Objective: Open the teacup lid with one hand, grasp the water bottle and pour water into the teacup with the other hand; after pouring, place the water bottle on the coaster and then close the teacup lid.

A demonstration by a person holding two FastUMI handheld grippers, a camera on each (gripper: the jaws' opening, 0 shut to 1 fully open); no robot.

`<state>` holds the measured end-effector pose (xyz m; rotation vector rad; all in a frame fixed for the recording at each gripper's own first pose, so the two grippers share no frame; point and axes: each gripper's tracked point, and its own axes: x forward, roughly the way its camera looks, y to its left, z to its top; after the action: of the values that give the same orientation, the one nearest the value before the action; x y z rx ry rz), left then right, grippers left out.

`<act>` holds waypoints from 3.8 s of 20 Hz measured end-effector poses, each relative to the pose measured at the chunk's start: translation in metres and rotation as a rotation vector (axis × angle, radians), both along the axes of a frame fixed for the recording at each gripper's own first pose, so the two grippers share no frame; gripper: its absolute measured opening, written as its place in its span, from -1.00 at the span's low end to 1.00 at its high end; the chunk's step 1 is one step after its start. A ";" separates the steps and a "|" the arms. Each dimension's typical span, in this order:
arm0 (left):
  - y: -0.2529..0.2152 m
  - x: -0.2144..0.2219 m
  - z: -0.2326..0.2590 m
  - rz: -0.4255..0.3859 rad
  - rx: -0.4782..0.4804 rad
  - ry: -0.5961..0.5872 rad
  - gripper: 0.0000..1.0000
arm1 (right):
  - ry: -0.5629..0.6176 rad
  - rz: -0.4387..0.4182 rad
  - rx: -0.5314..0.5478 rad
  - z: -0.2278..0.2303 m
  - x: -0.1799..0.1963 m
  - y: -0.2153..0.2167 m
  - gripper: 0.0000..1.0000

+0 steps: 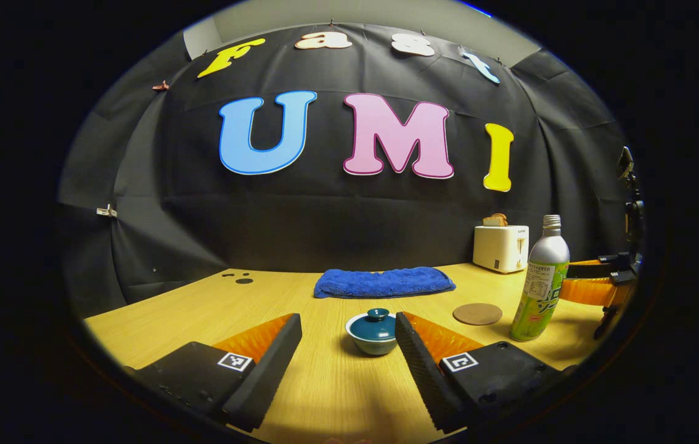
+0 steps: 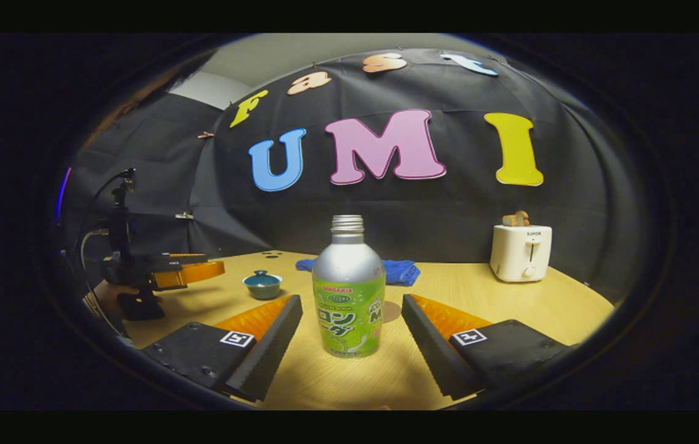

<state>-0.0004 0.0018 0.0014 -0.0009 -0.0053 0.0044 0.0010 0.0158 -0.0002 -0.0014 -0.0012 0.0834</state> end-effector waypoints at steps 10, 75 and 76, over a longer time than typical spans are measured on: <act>-0.011 0.025 0.005 -0.090 0.063 -0.009 0.88 | 0.001 0.000 0.001 0.001 0.000 0.000 1.00; 0.109 -0.009 0.038 -0.045 -0.365 -0.072 -0.40 | 0.010 -0.104 -1.502 0.028 0.140 0.080 0.52; 0.110 -0.009 0.039 -0.042 -0.365 -0.072 -0.40 | 0.009 -0.087 -1.522 0.024 0.144 0.082 0.51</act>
<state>-0.0096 0.1121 0.0404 -0.3660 -0.0765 -0.0367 0.1453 0.0980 0.0235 -1.5215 0.0716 -0.0199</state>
